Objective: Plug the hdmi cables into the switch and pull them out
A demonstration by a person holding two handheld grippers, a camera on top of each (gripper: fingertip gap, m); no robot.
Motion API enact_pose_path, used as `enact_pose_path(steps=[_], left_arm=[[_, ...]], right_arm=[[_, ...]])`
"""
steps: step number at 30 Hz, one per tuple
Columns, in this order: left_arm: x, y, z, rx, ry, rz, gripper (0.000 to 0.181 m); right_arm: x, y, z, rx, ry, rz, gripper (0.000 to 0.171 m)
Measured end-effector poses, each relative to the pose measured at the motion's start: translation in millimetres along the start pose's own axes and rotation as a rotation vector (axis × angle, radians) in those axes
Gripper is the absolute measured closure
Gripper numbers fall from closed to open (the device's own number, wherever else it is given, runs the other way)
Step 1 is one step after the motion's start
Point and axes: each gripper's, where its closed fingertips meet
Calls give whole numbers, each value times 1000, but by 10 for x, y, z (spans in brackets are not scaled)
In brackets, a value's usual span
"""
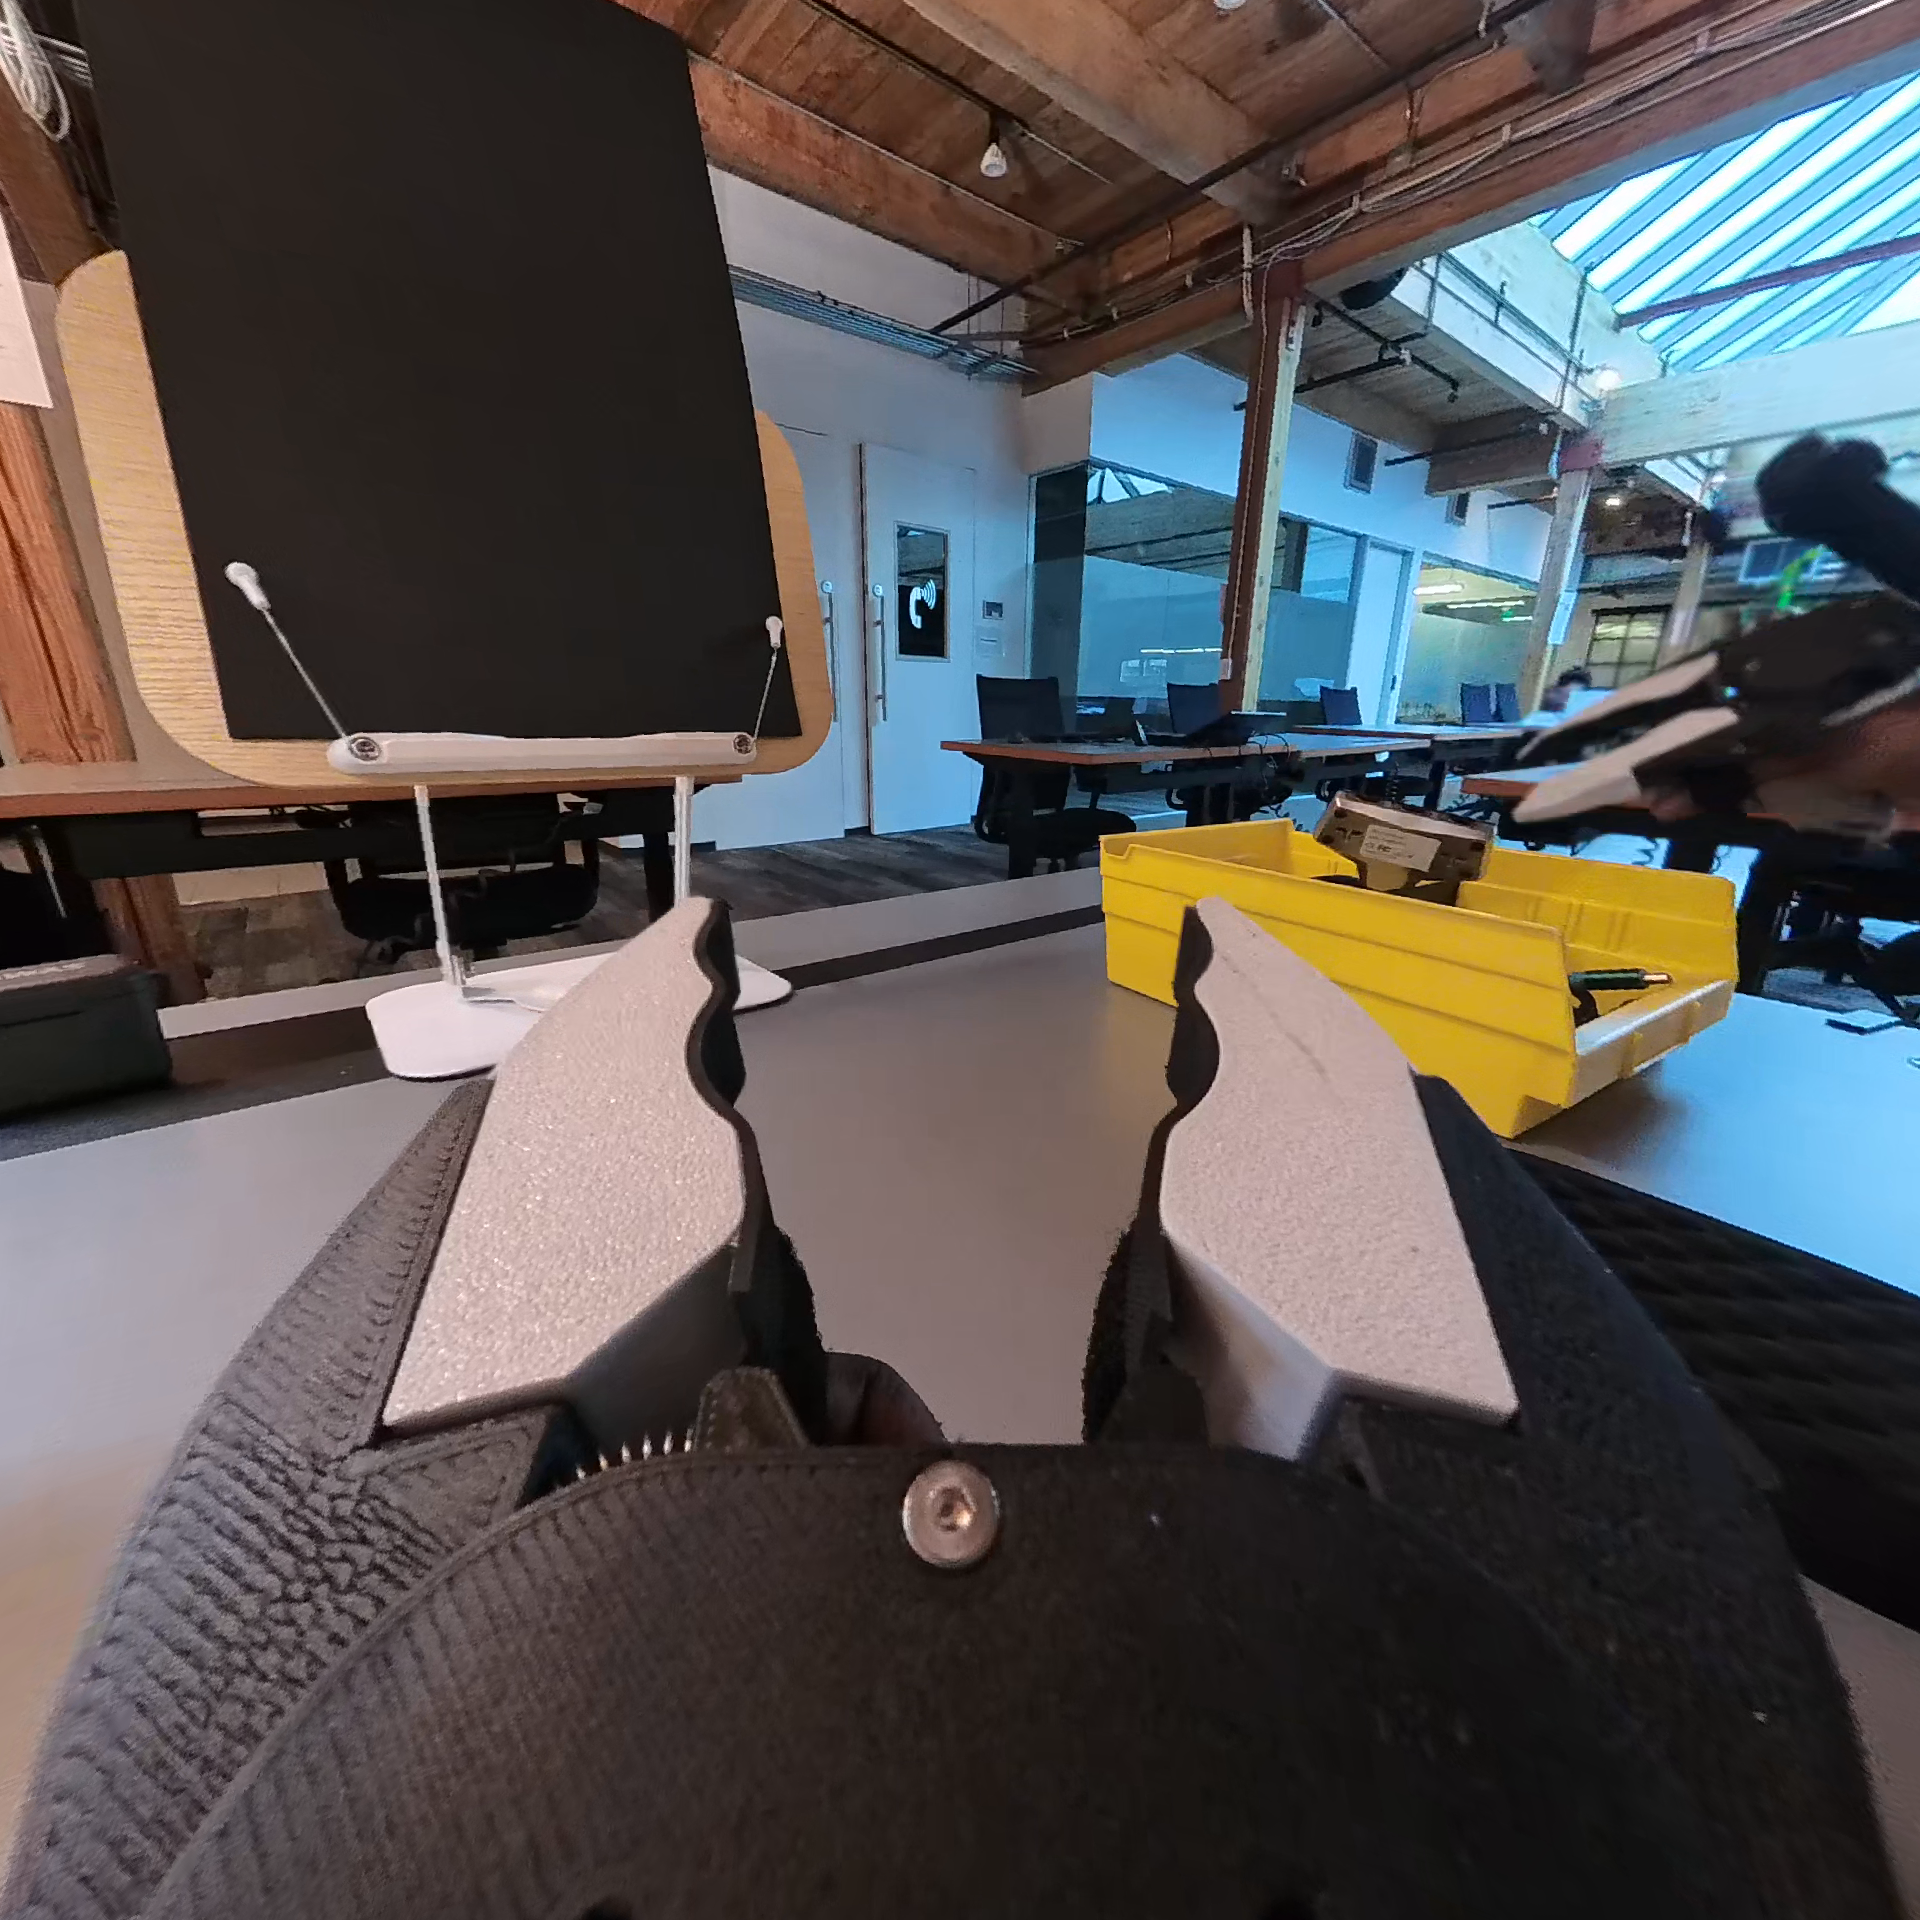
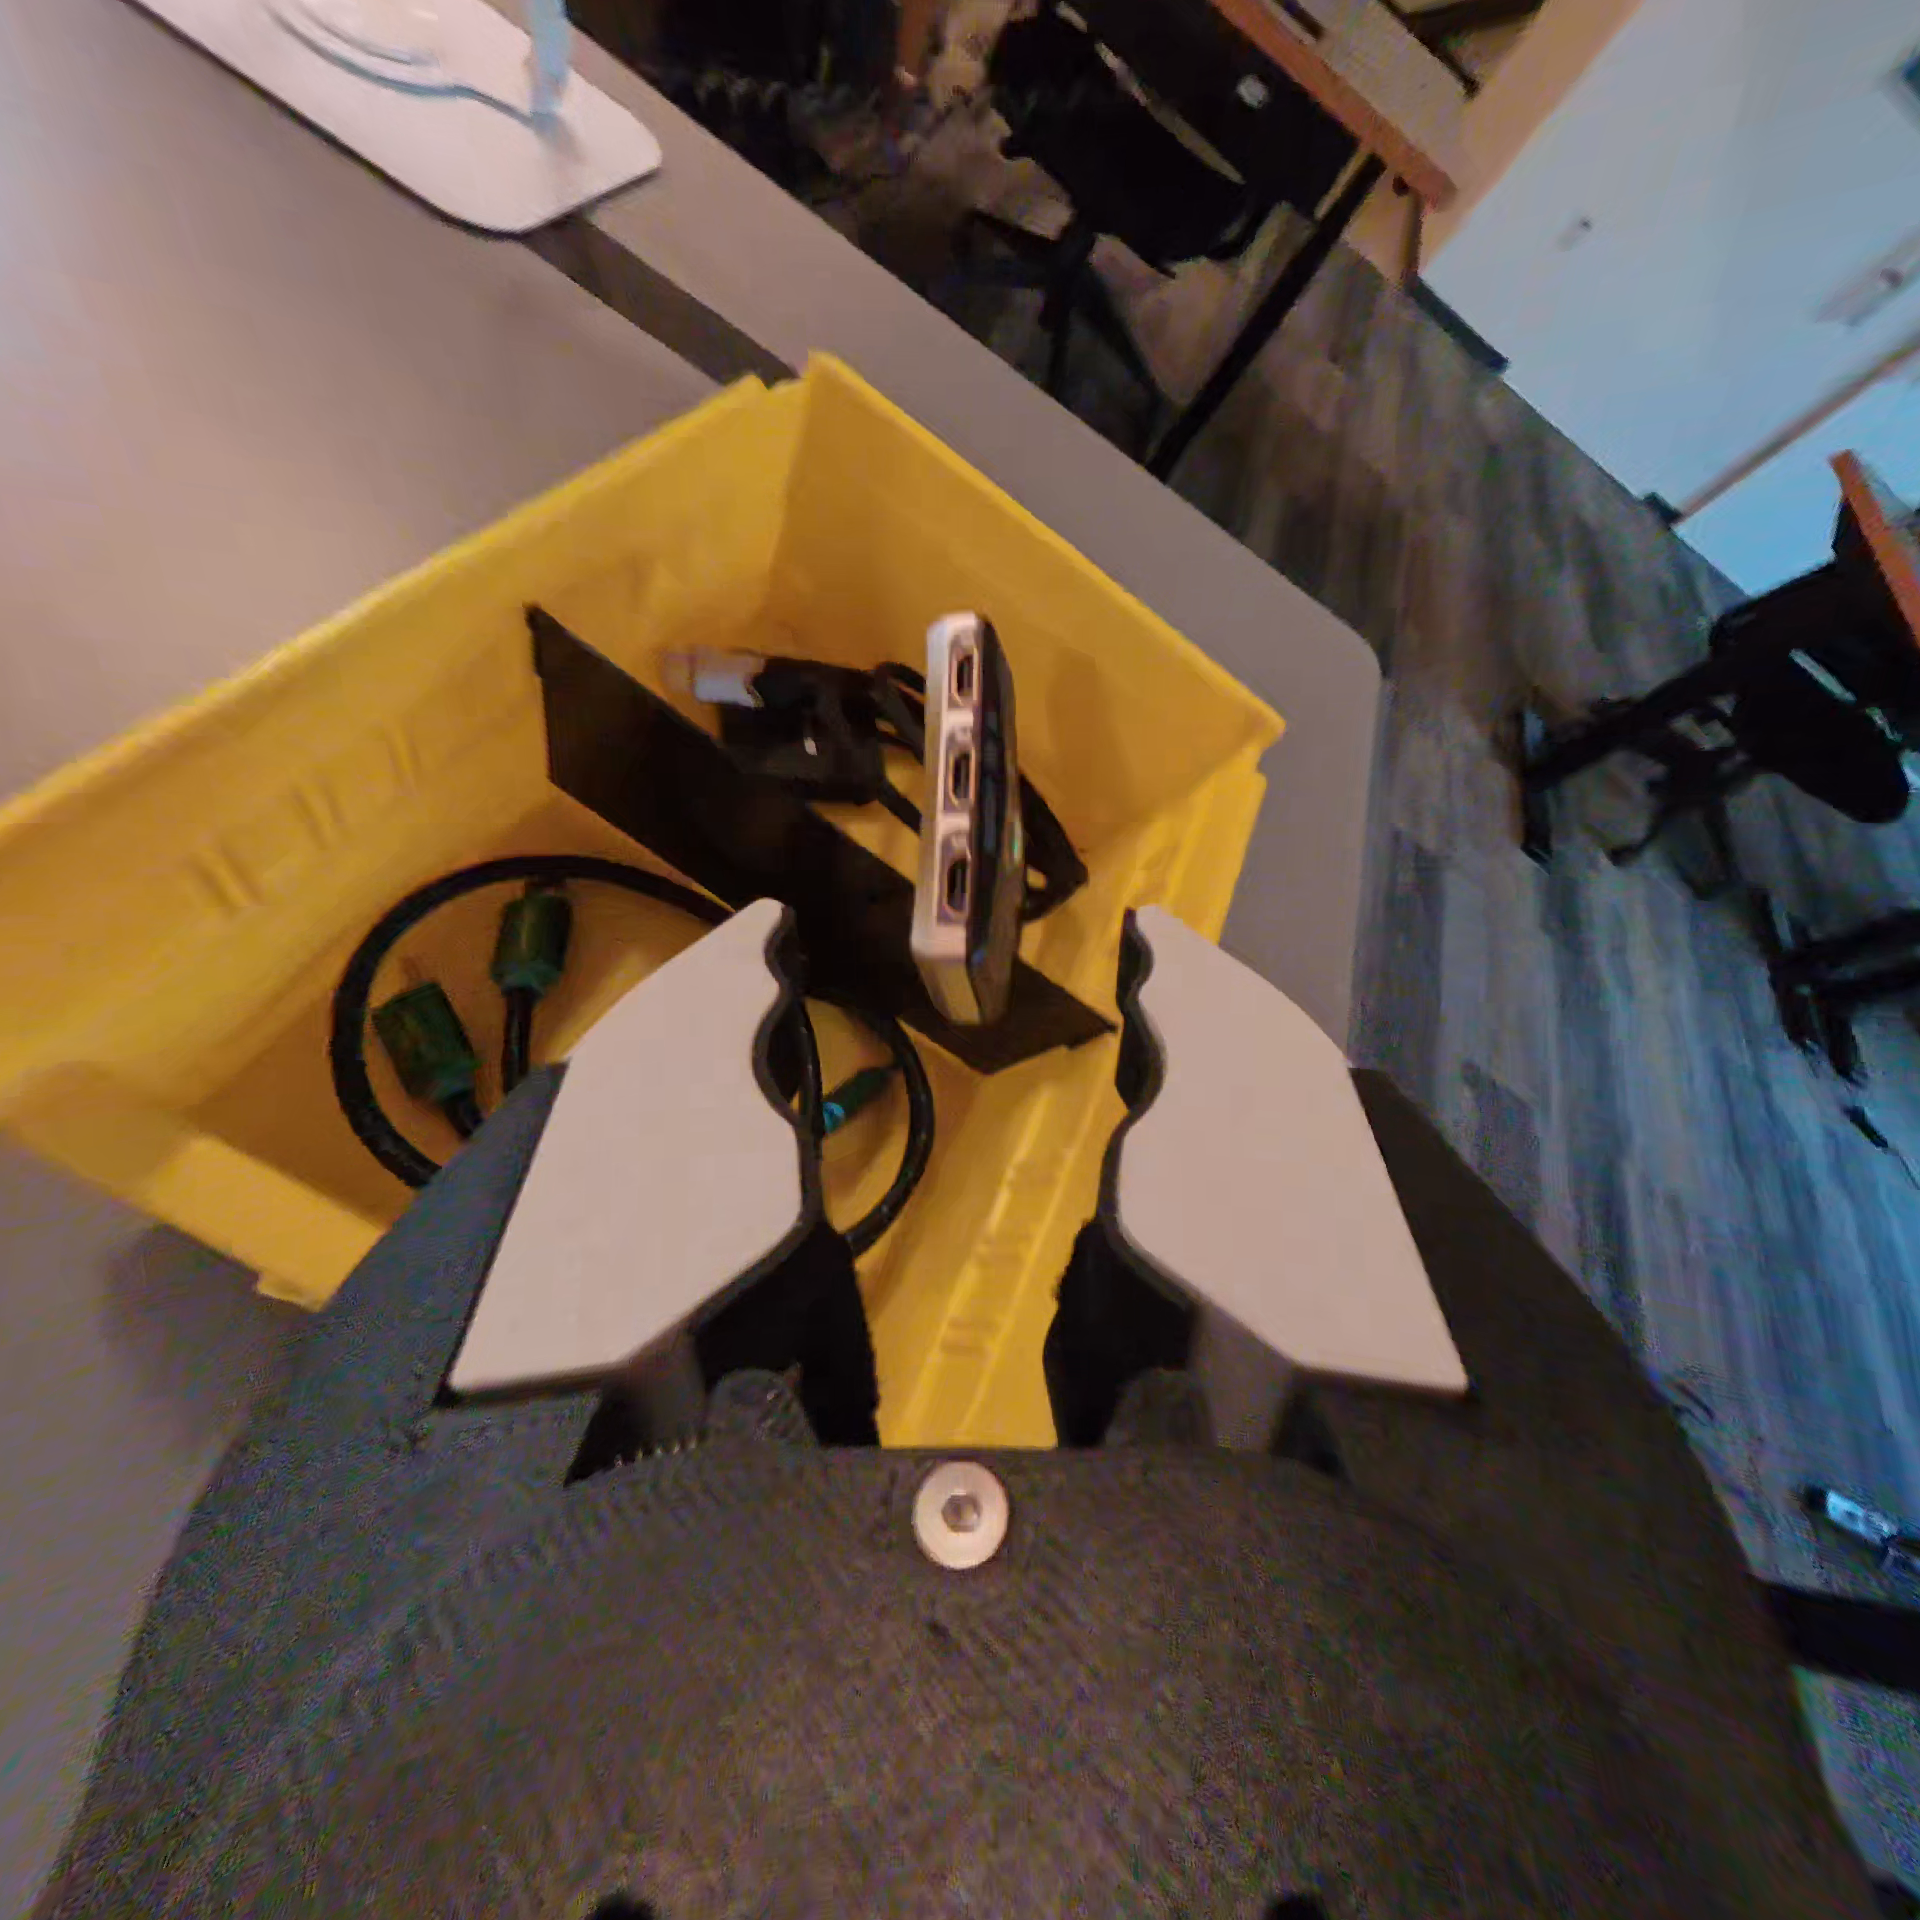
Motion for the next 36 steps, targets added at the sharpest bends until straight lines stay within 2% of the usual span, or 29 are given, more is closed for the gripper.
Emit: enact_pose_path(steps=[2,4,7,8,9,14,20,23,27,31,36], left_arm=[[30,-12,10,-5,-1,14,101],[62,-20,17,-9,-8,27,101],[68,-16,13,-10,-30,20,101],[59,-9,7,-8,-36,13,101],[47,0,-1,-4,-40,6,101],[1,32,-3,1,-24,-12,101],[32,13,10,-6,-25,6,101],[24,17,7,-5,-25,3,101],[0,33,-3,0,-18,-6,101],[-2,32,-2,-1,-16,-7,101],[25,19,8,-8,-20,5,101]], right_arm=[[23,-40,292,-43,-24,32,116],[-29,-127,466,-120,40,37,120],[30,-303,440,-147,184,102,130],[53,-370,394,-141,207,109,140],[49,-420,389,-170,230,88,151],[-194,-464,148,-263,466,-129,151],[-330,-588,-68,-537,843,-362,151],[-537,-709,-184,-573,842,-552,150],[-761,-948,-257,-563,712,-782,150],[-851,-1084,-359,-480,526,-876,147],[-913,-1031,-282,-433,493,-901,145]])
Point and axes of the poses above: each gripper's, where its closed fingertips meet, y back along the fingers, z out of its underside, x = y × z across the jaws, and after that the axes turned 1 degree about z, right-handed
